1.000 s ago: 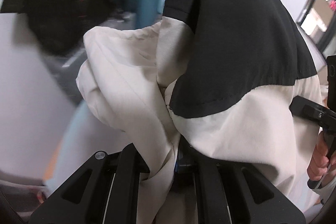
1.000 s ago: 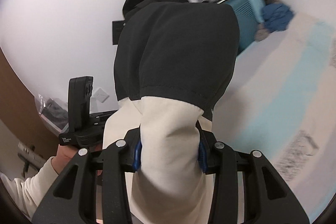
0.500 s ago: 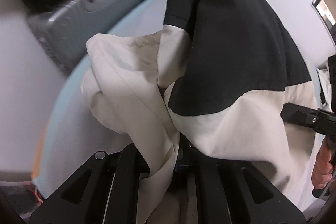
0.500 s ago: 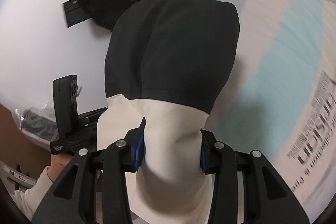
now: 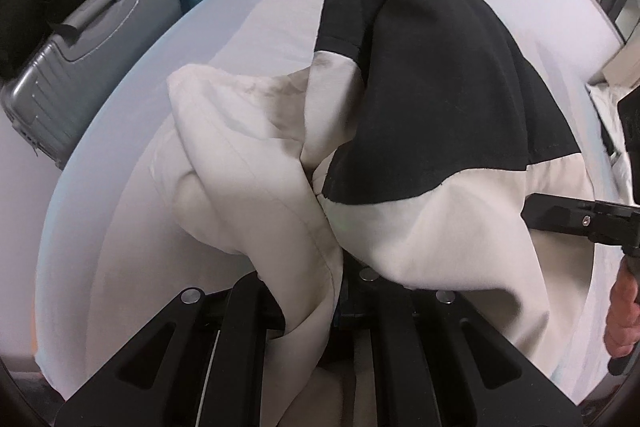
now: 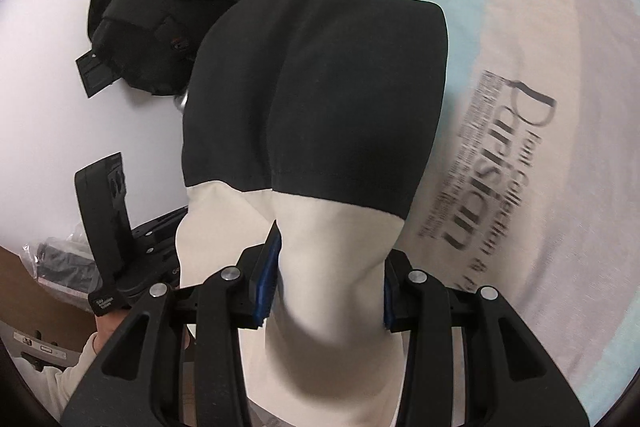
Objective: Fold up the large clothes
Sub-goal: 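Lift the bundled jacket with both grippers and carry it across the bed, then lower the bundle onto the bed and open both grippers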
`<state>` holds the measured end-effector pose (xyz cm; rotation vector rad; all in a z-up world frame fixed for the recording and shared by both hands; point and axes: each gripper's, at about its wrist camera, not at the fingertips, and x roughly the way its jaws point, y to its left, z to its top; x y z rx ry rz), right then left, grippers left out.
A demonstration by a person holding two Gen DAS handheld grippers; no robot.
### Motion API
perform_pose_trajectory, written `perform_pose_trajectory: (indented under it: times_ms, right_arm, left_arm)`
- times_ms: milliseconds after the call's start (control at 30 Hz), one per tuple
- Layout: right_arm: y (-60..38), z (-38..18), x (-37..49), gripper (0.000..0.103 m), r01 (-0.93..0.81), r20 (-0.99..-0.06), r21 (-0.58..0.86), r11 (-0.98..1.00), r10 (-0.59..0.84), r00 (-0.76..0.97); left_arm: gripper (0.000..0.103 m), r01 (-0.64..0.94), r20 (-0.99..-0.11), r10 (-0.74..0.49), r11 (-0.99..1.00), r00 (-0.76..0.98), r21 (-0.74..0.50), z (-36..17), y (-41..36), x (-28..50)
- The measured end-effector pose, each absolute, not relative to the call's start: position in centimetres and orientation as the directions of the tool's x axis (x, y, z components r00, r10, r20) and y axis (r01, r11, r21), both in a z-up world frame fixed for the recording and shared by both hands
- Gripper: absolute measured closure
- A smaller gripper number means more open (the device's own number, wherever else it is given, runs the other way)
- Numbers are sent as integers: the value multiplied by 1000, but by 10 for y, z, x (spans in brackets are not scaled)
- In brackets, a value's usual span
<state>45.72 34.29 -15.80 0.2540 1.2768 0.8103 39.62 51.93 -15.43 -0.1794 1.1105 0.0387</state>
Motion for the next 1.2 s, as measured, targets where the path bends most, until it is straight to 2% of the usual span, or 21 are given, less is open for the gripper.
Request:
perform_pose_trajectory:
  times_ms: [167, 433, 500, 533, 567, 600, 633, 767, 867, 1000, 1200]
  right_arm:
    - [336, -191, 465, 64, -394, -779, 557, 731, 624, 57]
    - [328, -219, 474, 60, -448, -800, 521, 726, 599, 40]
    - [325, -220, 473, 49, -436, -806, 518, 736, 591, 39]
    - [324, -217, 473, 45, -422, -818, 503, 754, 573, 49]
    - [323, -213, 473, 33, -417, -834, 476, 774, 548, 67]
    - [319, -206, 469, 22, -412, -852, 437, 800, 515, 96]
    - [315, -198, 465, 19, -398, -858, 418, 817, 499, 122]
    - [289, -166, 441, 7, -344, -862, 321, 883, 422, 280]
    - [278, -151, 423, 7, -331, -864, 224, 917, 344, 368]
    - [261, -121, 382, 7, -319, -833, 31, 947, 200, 515]
    - [219, -68, 284, 7, -380, -740, -143, 914, 156, 654]
  left_arm:
    - [95, -198, -931, -14, 976, 365, -92, -204, 546, 399]
    - [93, -237, -950, -13, 967, 312, -91, -240, 550, 399]
    - [89, -249, -948, -17, 963, 318, -101, -236, 551, 399]
    - [81, -253, -946, -16, 962, 323, -102, -233, 555, 400]
    - [71, -257, -942, -2, 962, 334, -93, -224, 557, 398]
    - [37, -264, -937, 16, 961, 348, -81, -218, 565, 398]
    - [5, -280, -924, 53, 958, 379, -60, -204, 566, 391]
    - [6, -293, -887, 138, 956, 440, 4, -171, 555, 365]
    - [6, -284, -896, 154, 958, 417, 32, -178, 550, 363]
    - [6, -282, -866, 206, 956, 455, 79, -147, 520, 320]
    - [6, -293, -850, 187, 955, 493, 40, -100, 468, 246]
